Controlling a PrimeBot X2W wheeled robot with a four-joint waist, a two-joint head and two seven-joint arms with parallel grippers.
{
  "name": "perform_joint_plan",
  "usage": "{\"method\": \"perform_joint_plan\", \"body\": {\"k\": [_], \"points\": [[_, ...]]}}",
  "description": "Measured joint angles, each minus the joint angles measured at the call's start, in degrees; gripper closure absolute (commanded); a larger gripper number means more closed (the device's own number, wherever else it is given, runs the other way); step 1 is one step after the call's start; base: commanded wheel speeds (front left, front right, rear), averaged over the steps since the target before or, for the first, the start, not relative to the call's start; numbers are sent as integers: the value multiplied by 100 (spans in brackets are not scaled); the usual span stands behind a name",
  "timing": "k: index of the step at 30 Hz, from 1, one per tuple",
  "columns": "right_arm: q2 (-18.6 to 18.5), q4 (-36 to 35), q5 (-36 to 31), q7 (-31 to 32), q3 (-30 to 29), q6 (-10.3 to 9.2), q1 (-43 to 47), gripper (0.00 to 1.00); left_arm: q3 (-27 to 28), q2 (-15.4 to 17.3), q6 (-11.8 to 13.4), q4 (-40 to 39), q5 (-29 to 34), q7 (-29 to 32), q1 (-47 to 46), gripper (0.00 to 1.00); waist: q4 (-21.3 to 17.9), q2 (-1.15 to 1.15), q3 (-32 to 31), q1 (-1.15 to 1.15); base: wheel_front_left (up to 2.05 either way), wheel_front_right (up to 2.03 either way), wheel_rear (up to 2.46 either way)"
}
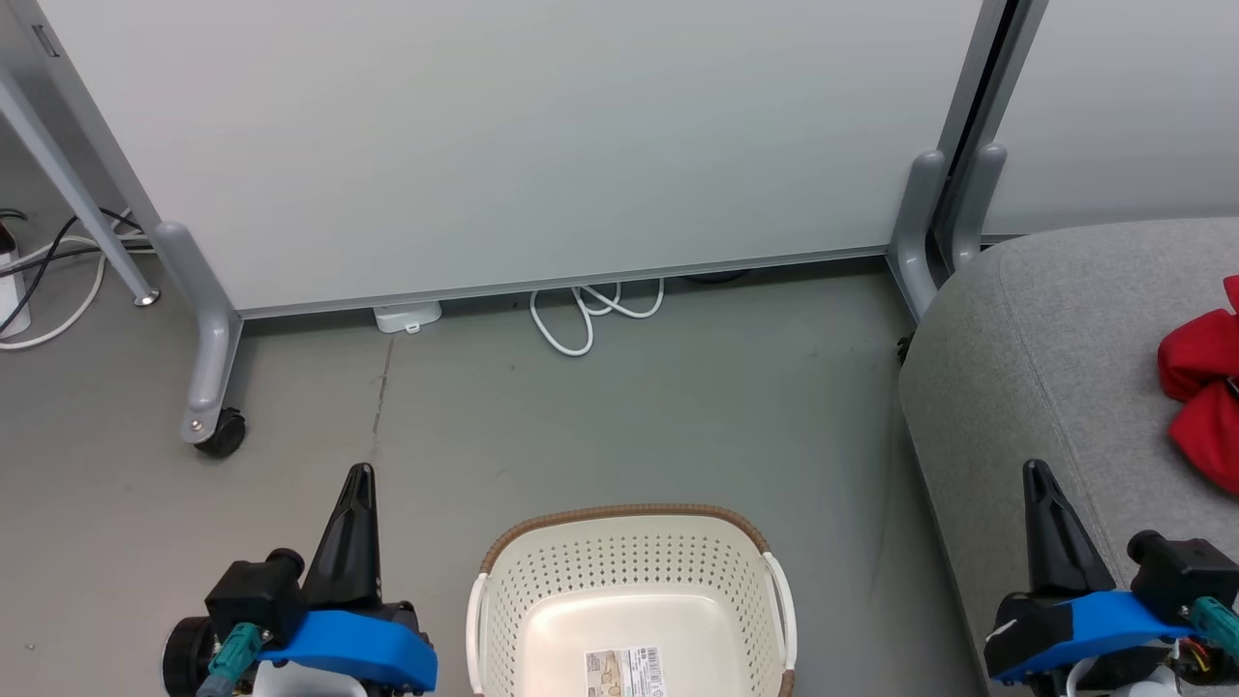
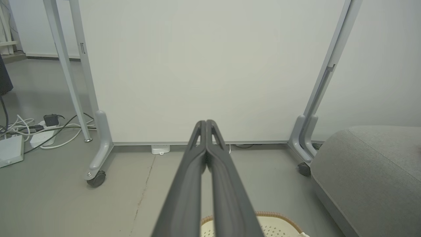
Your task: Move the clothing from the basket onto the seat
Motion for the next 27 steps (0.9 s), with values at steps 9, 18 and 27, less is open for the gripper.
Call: {"method": "perform_joint_plan", "body": {"k": [9, 18, 27], "points": [[0, -18, 1043, 244, -2, 0, -2, 100, 138, 0, -5, -13, -1002, 248, -3, 100, -18, 0, -6, 0, 0, 0, 0], [-1, -73, 1987, 458, 26, 0, -2, 100, 225, -1, -47, -49, -1905, 467, -9, 100, -36, 0, -13, 0, 0, 0, 0], [-1, -116, 2828, 662, 42, -1, -3, 100, 344, -2, -55, -75, -2724, 670, -25, 100, -54, 0, -19, 1, 0, 0, 0]]}}
